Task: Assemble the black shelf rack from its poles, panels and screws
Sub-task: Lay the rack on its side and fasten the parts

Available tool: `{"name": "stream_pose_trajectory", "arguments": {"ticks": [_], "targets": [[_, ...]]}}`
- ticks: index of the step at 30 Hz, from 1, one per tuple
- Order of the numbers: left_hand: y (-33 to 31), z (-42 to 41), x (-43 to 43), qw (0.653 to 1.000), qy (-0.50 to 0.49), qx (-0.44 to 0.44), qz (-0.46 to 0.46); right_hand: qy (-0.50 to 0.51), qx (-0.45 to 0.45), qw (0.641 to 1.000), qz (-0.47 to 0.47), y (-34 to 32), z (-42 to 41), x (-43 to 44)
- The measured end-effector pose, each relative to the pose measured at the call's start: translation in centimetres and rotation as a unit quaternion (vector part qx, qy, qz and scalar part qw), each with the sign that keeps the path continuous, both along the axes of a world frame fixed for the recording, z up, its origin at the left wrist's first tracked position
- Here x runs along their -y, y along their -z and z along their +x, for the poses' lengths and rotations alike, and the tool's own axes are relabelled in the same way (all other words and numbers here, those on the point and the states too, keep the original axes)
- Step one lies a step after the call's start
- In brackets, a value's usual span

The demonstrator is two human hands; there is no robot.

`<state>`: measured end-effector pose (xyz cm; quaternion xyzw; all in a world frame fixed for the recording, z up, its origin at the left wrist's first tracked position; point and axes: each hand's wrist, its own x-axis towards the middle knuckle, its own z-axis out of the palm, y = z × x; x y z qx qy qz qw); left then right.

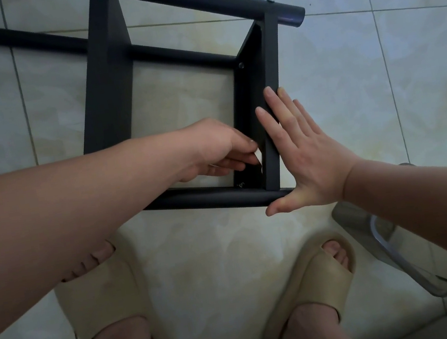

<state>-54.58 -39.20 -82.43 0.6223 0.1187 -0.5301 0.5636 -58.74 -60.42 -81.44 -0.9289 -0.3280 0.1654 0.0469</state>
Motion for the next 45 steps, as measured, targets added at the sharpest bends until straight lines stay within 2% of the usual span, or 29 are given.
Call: {"name": "stream_pose_trajectory", "arguments": {"ticks": [7,16,30,45], "targets": [[0.1,0.4,0.2,1.000,-0.003,-0.001,-0.002,0.001,0.000,1.000,0.000,0.0,0.0,0.0],[0.2,0.6,0.8,0.999,0.039,-0.019,0.003,0.004,-0.005,1.000,-0.004,-0.2,0.0,-0.1],[0.4,1.0,0.2,0.995,0.097,0.037,-0.010,0.005,-0.006,1.000,-0.001,-0.2,0.0,-0.1],[0.1,1.9,-1.4,0.977,0.206,0.061,-0.013,0.002,-0.001,1.000,-0.003,-0.1,0.0,-0.1]]}}
